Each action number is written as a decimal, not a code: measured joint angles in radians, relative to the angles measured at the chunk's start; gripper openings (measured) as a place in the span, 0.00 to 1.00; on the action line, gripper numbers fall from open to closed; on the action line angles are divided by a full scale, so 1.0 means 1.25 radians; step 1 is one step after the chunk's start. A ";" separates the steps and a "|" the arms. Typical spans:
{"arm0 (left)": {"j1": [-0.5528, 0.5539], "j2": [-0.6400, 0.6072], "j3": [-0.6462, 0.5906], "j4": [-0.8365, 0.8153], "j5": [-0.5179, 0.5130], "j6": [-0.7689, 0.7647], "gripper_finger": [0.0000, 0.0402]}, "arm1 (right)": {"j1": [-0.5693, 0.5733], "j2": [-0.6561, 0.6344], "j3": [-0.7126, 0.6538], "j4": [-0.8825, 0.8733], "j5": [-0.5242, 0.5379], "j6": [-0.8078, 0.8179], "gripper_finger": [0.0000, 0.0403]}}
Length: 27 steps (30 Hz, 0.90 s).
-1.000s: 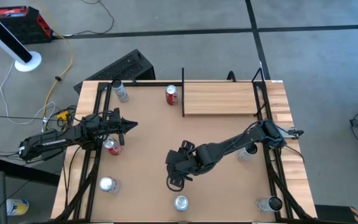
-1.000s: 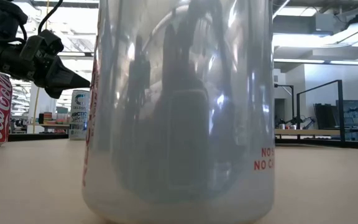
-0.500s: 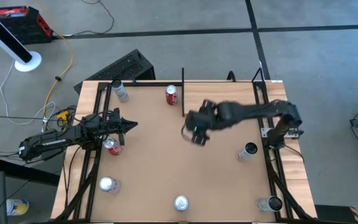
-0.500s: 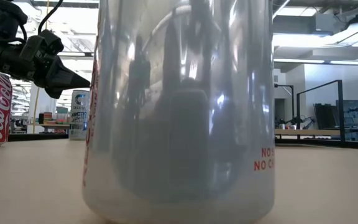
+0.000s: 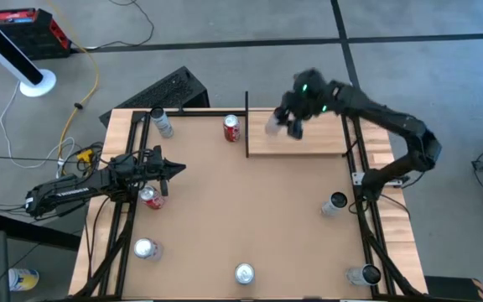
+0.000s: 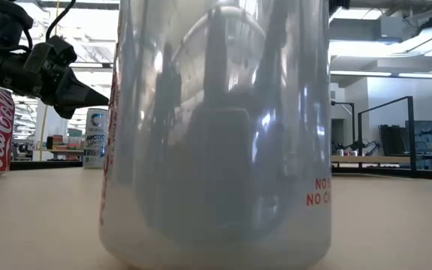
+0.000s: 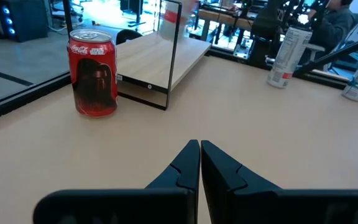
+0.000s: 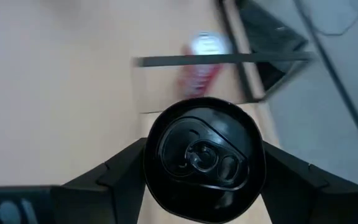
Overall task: Place canned beverage on shelf
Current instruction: Put the left white-pink soda can on the shelf
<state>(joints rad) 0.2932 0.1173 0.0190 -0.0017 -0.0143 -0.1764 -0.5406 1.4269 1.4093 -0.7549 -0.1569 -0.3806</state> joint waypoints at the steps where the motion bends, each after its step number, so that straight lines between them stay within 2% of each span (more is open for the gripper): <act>1: 0.000 0.000 0.000 0.000 0.000 0.000 0.00 | -0.033 0.008 0.008 -0.006 -0.019 -0.022 0.69; 6: 0.000 0.000 0.000 0.000 0.000 0.000 0.00 | -0.132 0.104 0.090 -0.035 -0.133 -0.110 0.69; 10: 0.000 0.000 0.000 0.000 0.000 0.000 0.00 | -0.169 0.213 0.214 -0.089 -0.220 -0.171 0.69; 16: 0.000 0.000 0.000 0.000 0.000 0.000 0.00 | -0.201 0.393 0.457 -0.243 -0.220 -0.282 0.69; 20: 0.000 0.000 0.000 0.000 0.000 0.000 0.00 | -0.222 0.496 0.601 -0.365 -0.254 -0.313 0.69; 23: 0.000 0.000 0.000 0.000 0.000 0.000 0.00 | -0.227 0.556 0.667 -0.420 -0.267 -0.326 0.69; 27: 0.000 0.000 0.000 0.000 0.000 0.000 0.00 | -0.216 0.592 0.703 -0.421 -0.284 -0.354 0.69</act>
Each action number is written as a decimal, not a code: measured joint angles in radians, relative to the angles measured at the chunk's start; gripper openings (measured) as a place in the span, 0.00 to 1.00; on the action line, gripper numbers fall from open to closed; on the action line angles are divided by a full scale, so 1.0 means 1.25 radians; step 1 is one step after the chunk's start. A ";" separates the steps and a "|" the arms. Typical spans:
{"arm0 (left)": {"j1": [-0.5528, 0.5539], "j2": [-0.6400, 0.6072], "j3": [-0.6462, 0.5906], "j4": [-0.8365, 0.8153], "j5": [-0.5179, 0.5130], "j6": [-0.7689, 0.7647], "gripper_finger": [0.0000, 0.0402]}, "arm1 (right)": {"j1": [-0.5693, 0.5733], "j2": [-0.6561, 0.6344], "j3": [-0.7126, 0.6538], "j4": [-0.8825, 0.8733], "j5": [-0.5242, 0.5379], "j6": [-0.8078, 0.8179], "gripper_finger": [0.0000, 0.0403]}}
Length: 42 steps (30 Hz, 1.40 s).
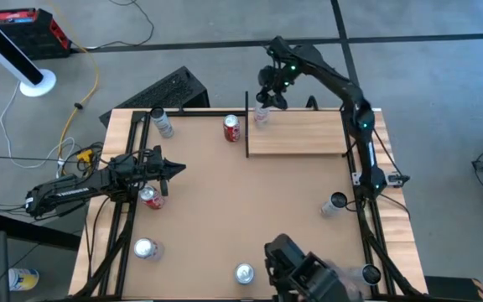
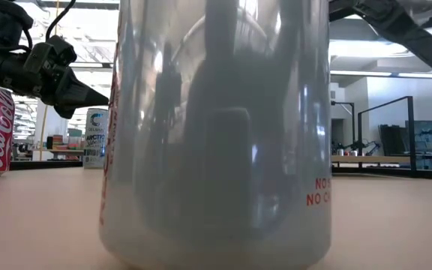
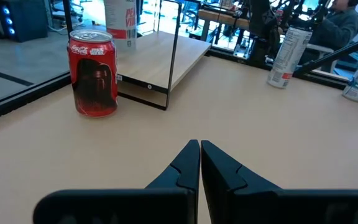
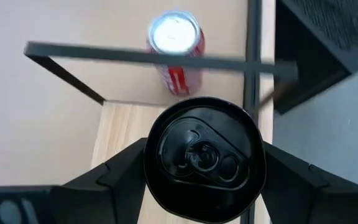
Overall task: Place canned beverage on shelf
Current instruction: Put the left white-pink soda can on the shelf, then put the white-pink soda can on the shelf align with the other white-pink soda can
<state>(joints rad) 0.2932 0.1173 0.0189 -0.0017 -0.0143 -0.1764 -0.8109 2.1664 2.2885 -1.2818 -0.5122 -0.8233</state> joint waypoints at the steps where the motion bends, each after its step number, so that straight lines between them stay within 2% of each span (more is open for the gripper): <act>1: 0.000 0.000 0.000 0.000 0.000 0.000 0.00 | 0.002 0.005 0.001 0.007 -0.004 -0.009 0.69; 22: 0.000 0.000 0.000 0.000 0.000 0.000 0.00 | 0.003 0.025 -0.002 0.056 0.036 -0.054 0.69; 24: 0.000 0.000 0.000 0.000 0.000 0.000 0.00 | 0.003 0.025 -0.002 0.053 0.036 -0.054 0.72; 31: 0.000 0.000 0.000 0.000 0.000 0.000 0.00 | 0.009 0.023 -0.001 0.058 0.038 -0.054 0.91; 42: 0.000 0.000 0.000 0.000 0.000 0.000 0.00 | 0.014 -0.001 -0.002 0.094 0.086 -0.052 0.91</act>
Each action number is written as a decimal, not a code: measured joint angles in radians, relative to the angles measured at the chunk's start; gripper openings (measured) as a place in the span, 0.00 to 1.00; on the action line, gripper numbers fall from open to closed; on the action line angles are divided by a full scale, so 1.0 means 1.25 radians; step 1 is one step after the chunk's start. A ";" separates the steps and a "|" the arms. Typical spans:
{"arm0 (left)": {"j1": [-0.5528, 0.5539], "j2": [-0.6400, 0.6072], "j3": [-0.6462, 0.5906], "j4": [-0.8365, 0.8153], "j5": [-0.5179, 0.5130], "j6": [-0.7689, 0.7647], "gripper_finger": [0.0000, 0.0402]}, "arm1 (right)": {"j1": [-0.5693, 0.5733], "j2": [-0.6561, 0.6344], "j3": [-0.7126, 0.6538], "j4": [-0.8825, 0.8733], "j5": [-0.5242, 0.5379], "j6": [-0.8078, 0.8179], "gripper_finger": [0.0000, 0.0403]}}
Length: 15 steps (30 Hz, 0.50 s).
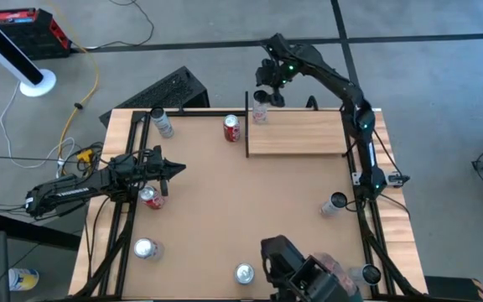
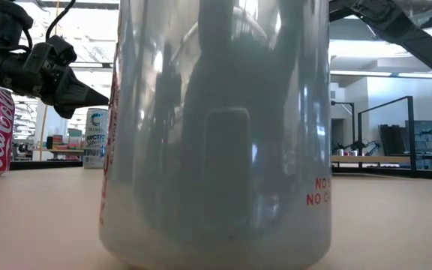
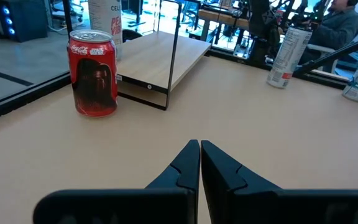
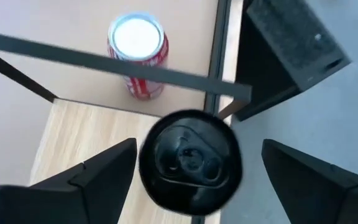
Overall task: Place canned beverage on shelf
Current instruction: Put the white-pink soda can on the shelf align with the other white-pink soda can
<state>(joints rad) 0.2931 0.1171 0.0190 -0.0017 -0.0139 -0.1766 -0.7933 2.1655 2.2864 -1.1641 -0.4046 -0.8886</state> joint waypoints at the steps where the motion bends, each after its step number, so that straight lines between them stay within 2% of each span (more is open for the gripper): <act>1: 0.000 0.000 0.000 0.000 0.000 0.000 0.00 | 0.002 -0.008 0.000 0.000 0.000 0.000 0.91; 7: 0.000 0.000 0.000 0.000 0.000 0.000 0.00 | 0.021 -0.064 0.001 -0.002 -0.003 0.030 0.91; 15: 0.000 0.000 0.000 0.000 0.000 0.000 0.00 | 0.109 -0.165 0.001 -0.071 -0.089 0.112 0.91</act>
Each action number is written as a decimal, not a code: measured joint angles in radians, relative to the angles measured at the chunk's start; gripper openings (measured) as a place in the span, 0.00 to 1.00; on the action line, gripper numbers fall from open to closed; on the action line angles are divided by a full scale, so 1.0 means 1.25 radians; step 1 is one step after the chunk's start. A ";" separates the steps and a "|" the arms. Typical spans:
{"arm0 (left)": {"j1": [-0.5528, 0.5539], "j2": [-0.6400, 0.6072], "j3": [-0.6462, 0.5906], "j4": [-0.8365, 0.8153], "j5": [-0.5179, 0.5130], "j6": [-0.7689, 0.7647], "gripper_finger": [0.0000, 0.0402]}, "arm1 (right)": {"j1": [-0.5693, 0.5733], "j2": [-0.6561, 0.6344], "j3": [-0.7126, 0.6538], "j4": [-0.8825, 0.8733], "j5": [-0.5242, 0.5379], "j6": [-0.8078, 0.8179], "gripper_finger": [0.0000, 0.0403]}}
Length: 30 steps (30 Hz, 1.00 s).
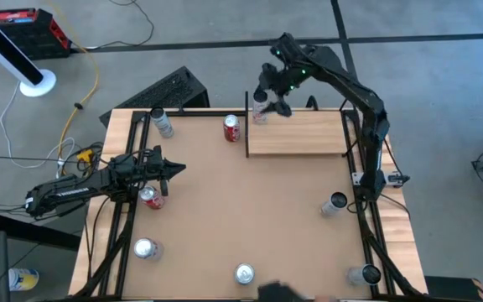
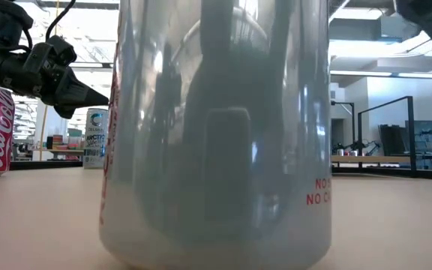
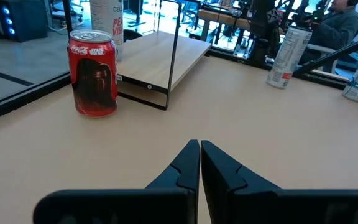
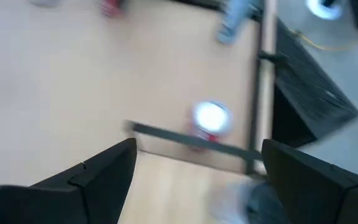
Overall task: Place canned beverage on shelf
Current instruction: Put the white-pink soda can on the shelf align with the other white-pink soda can
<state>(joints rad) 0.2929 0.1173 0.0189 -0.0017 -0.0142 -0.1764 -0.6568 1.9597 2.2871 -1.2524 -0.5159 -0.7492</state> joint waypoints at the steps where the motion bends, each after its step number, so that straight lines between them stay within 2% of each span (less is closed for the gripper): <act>1: 0.000 0.000 0.000 0.000 0.000 0.000 0.00 | 0.020 -0.009 0.000 -0.014 -0.012 0.010 0.91; 4: 0.000 0.000 0.000 0.000 0.000 0.000 0.00 | 0.087 -0.028 0.000 -0.066 -0.044 0.041 0.91; 8: 0.000 0.000 0.000 0.000 0.000 0.000 0.00 | 0.208 -0.032 0.000 -0.139 -0.039 0.133 0.91; 14: 0.000 0.000 0.000 0.000 0.000 0.000 0.00 | 0.449 -0.039 -0.001 -0.248 0.069 0.361 0.91; 19: 0.000 0.000 0.000 0.000 0.000 0.000 0.00 | 0.686 -0.054 -0.001 -0.237 0.258 0.579 0.91; 22: 0.000 0.000 0.000 0.000 0.000 0.000 0.00 | 0.814 -0.049 -0.001 -0.199 0.421 0.716 0.91; 25: 0.000 0.000 0.000 0.000 0.000 0.000 0.00 | 0.923 -0.040 -0.017 -0.151 0.581 0.800 0.91; 30: 0.000 0.001 0.000 0.000 0.000 0.000 0.00 | 1.016 -0.003 -0.064 -0.087 0.674 0.807 0.91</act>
<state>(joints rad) 0.2928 0.1188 0.0190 -0.0017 -0.0139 -0.1765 0.6137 1.9559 2.2077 -1.3611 0.3267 0.2599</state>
